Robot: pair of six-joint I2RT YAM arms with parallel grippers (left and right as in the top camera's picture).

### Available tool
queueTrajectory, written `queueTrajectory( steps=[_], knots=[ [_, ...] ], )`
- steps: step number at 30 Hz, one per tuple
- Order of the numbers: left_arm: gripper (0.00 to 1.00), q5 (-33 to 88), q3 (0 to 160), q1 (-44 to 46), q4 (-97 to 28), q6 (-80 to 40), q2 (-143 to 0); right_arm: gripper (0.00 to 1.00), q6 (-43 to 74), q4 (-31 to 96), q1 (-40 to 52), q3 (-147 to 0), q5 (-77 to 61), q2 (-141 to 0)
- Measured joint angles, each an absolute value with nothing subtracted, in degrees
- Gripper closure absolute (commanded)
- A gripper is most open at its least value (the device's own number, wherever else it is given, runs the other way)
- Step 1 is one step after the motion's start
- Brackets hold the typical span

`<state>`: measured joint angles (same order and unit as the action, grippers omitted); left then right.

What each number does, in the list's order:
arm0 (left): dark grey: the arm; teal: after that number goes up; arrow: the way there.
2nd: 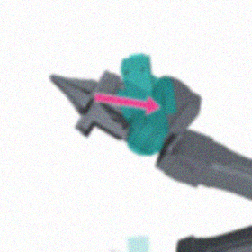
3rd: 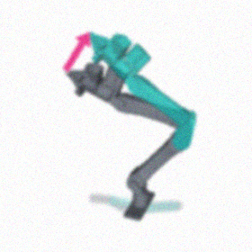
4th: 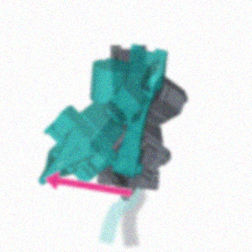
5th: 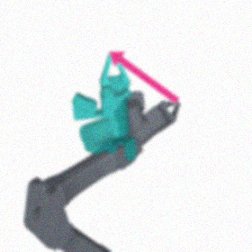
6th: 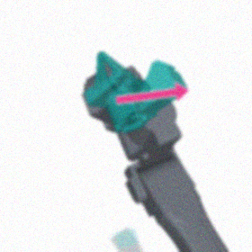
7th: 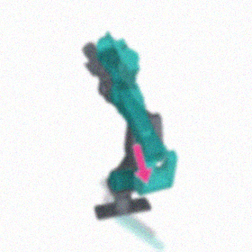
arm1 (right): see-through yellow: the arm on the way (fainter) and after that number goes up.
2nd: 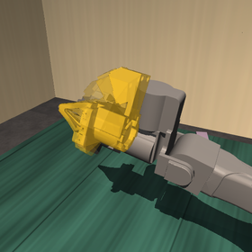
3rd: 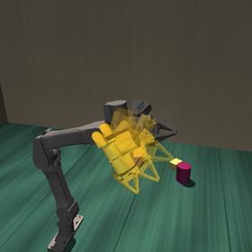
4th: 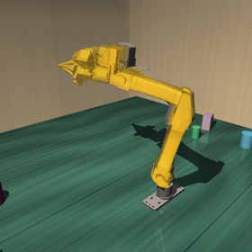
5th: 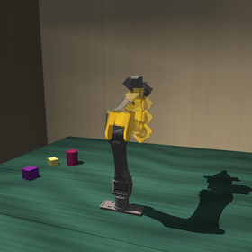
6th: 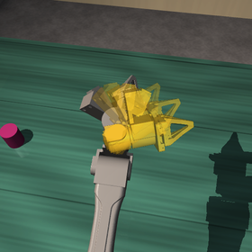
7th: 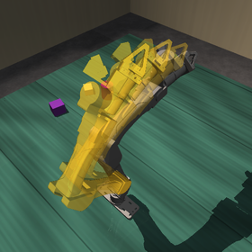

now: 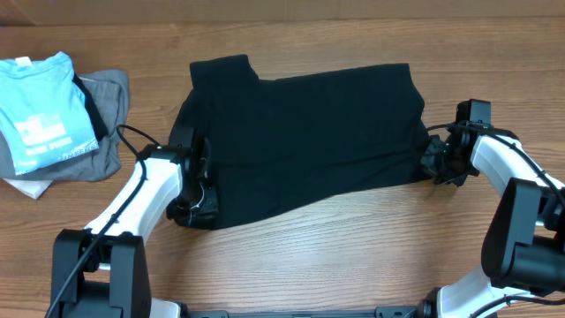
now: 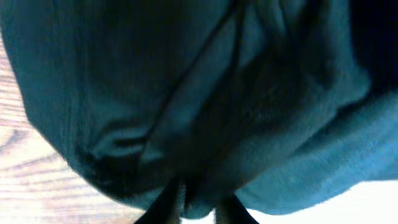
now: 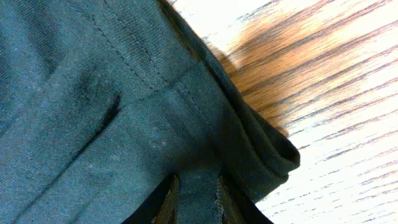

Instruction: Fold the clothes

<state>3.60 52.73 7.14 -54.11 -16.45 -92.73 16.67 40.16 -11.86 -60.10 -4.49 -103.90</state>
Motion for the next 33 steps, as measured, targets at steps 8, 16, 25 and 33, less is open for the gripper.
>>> queueTrajectory(
  steps=[8, 16, 25, 33],
  knots=[
    [0.89, -5.52, 52.62, 7.16, -49.56, -24.18, -92.73, 0.75, 16.64, 40.18, -11.86, -60.10, -4.47, -103.90],
    [0.75, -11.53, 52.51, 7.14, -46.41, -29.32, -93.36, 0.75, 16.64, 40.16, -11.84, -60.10, -4.47, -103.90],
    [0.55, -13.78, 52.53, 7.14, -46.94, -30.28, -98.26, 0.75, 16.60, 40.18, -11.86, -60.10, -4.47, -103.90],
    [0.50, -14.76, 54.02, 6.28, -53.23, -29.89, -99.04, 0.75, 16.64, 40.25, -11.86, -60.10, -4.49, -103.88]
  ],
)
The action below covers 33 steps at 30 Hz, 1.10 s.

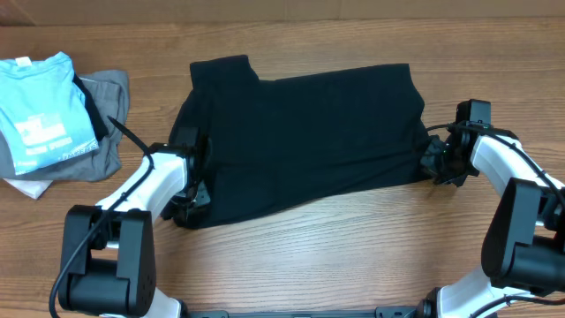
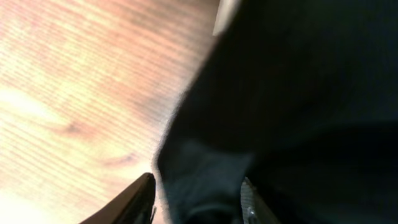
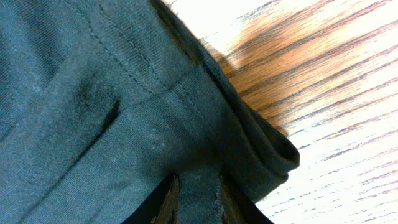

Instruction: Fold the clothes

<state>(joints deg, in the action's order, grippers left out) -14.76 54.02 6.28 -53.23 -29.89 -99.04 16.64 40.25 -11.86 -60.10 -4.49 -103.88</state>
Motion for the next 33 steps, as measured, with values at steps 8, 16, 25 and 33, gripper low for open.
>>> queueTrajectory(
  steps=[8, 16, 25, 33],
  knots=[
    [0.44, -12.56, 68.20, 2.15, -63.44, -26.72, -100.42, 0.72, 16.62, 40.21, -11.84, -60.10, -4.71, -103.88],
    [0.44, 2.02, 74.59, 2.59, -64.95, -21.74, -100.42, 0.72, 16.62, 40.29, -11.84, -60.12, -4.69, -103.88],
    [0.44, 9.76, 68.55, 5.28, -61.45, -19.44, -100.42, 0.72, 16.64, 40.32, -11.86, -60.12, -4.69, -103.88],
    [0.71, 13.39, 63.24, 5.28, -55.07, -19.07, -100.42, 0.72, 16.62, 40.49, -11.86, -60.16, -4.69, -103.88]
  ],
)
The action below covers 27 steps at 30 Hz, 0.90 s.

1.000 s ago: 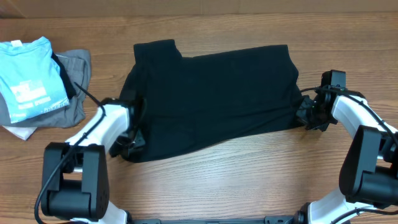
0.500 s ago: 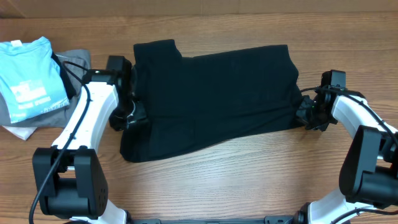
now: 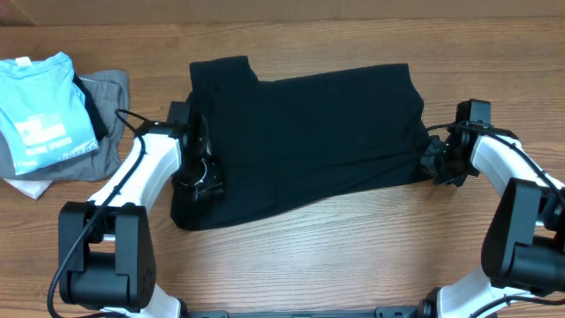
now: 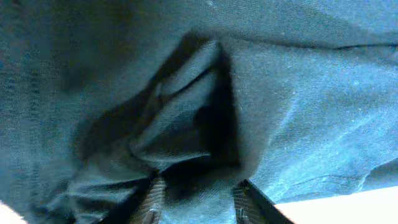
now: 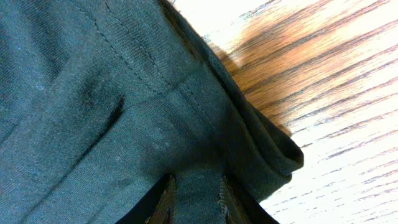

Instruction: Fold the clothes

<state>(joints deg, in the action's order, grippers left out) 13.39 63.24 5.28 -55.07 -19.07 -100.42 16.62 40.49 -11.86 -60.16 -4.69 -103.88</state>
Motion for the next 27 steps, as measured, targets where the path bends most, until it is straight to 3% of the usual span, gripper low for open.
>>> queueTrajectory(
  steps=[7, 21, 24, 27],
  knots=[
    [0.96, 14.37, 63.24, 5.28, -52.36, -18.94, -100.42, 0.72, 16.60, 40.51, -11.86, -60.16, -4.69, -103.88],
    [0.96, 13.06, 63.24, 0.82, -45.08, -21.04, -100.42, 0.72, 16.53, 40.56, -11.86, -60.18, -4.69, -103.88],
    [0.88, 13.34, 63.24, 0.64, -45.36, -21.37, -100.42, 0.71, 16.49, 40.58, -11.84, -60.20, -4.67, -103.88],
    [0.87, 14.02, 63.24, 0.67, -46.04, -22.06, -100.42, 0.64, 16.62, 40.56, -11.84, -60.20, -4.82, -103.88]
  ],
)
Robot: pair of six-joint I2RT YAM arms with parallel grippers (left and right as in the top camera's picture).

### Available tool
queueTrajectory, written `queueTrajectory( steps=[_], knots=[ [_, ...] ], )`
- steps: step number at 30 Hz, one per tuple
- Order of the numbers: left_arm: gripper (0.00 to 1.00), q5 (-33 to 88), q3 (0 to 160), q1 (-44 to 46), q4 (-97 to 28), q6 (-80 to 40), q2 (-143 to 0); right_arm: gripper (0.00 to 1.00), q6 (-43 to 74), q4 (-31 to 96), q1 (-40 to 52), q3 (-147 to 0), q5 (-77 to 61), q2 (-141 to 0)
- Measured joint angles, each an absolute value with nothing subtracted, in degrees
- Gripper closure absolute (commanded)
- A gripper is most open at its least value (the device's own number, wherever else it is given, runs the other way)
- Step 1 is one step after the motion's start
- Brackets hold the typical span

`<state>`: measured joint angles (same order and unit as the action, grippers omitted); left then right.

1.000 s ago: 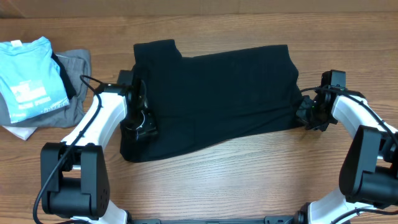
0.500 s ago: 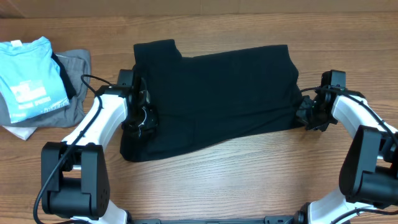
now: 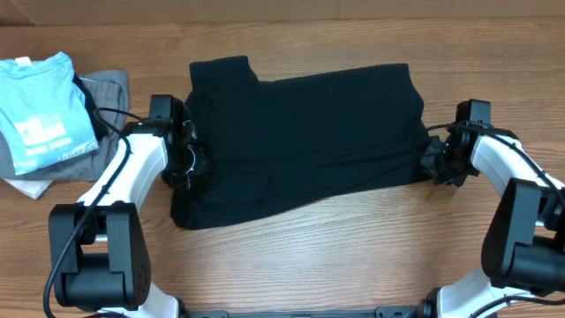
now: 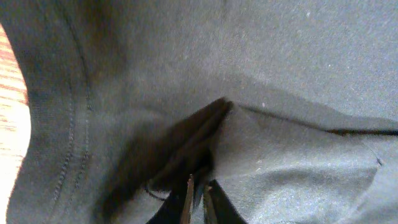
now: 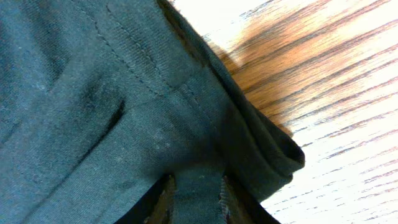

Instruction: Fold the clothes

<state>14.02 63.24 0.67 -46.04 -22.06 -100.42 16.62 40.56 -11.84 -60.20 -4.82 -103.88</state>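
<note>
A black shirt lies spread across the middle of the wooden table. At the shirt's left edge, about halfway up, my left gripper is shut on the cloth. In the left wrist view my left gripper has its tips almost together, pinching a thin fold next to a dark crease. My right gripper holds the shirt's right edge. In the right wrist view my right gripper has hemmed black fabric clamped between its fingers, with bare wood beyond.
A stack of folded clothes sits at the far left: a light blue shirt on top of a grey garment, with a white piece sticking out below. Bare wood runs along the front of the table.
My left gripper has moved a little up and to the left along the shirt's left edge. Its jaws stood apart over a bunched fold and are now shut on a thin fold. The right gripper is unchanged.
My left gripper was shut on cloth at the shirt's lower left corner. Then it stood open at that corner beside bare wood, then open over a bunched fold higher up, and now it pinches the left edge. The right gripper held the right edge throughout.
</note>
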Motion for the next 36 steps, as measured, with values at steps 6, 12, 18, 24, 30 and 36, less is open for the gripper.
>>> queueTrajectory(
  steps=[6, 12, 18, 24, 30, 36],
  knots=[
    [0.87, 14.98, 63.24, 0.64, -46.22, -22.17, -100.42, 0.57, 16.51, 46.06, -11.84, -62.19, -6.74, -103.88],
    [0.87, 15.00, 63.24, 0.64, -46.24, -22.33, -100.42, 0.41, 16.64, 53.89, -11.86, -73.25, -6.42, -103.90],
    [0.87, 14.79, 63.24, 0.64, -46.30, -22.33, -100.42, 0.42, 16.43, 53.58, -11.86, -78.08, -5.52, -103.90],
    [0.87, 14.79, 63.24, 0.64, -46.33, -22.33, -100.42, 0.45, 16.67, 52.38, -11.86, -76.34, -5.06, -104.16],
    [0.86, 14.79, 63.24, 0.64, -46.48, -22.33, -100.42, 0.51, 18.72, 46.74, -11.86, -73.76, -5.08, -106.87],
    [0.86, 14.79, 63.24, 0.64, -46.68, -22.33, -100.42, 0.52, 20.18, 45.60, -11.86, -72.95, -5.08, -107.55]
  ],
)
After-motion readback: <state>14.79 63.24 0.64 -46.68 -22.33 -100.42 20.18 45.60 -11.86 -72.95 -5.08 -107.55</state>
